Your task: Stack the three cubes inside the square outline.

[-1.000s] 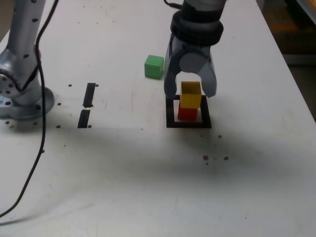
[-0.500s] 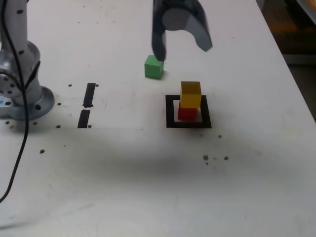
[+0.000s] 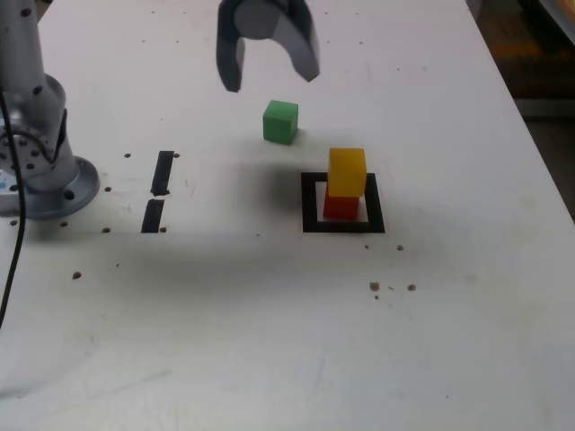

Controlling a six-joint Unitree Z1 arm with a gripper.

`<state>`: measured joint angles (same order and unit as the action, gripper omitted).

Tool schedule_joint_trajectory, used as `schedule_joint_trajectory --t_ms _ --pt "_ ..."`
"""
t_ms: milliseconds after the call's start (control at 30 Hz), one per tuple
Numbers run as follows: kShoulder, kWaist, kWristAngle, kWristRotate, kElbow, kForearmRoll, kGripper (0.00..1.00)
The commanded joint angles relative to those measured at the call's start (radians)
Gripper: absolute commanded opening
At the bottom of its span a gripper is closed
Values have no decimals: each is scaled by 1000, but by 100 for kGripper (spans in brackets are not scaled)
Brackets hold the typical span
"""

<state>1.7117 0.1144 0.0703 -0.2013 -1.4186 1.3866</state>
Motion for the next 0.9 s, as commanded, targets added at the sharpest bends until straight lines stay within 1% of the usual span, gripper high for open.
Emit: schedule_joint_trajectory --t_ms 0,167,400,500,600,667,733,867 --pt "-7 34 6 -40 41 -23 79" --pt "-3 83 12 -119 108 -92 79" --pt "34 112 30 -224 141 -177 79" --pt "46 122 36 -276 123 -167 79" --pt "46 137 39 -325 84 -106 79" --pt "43 144 39 -339 73 -84 79" --pt "45 150 38 -344 76 -91 79" --pt "70 152 32 -349 91 -138 79"
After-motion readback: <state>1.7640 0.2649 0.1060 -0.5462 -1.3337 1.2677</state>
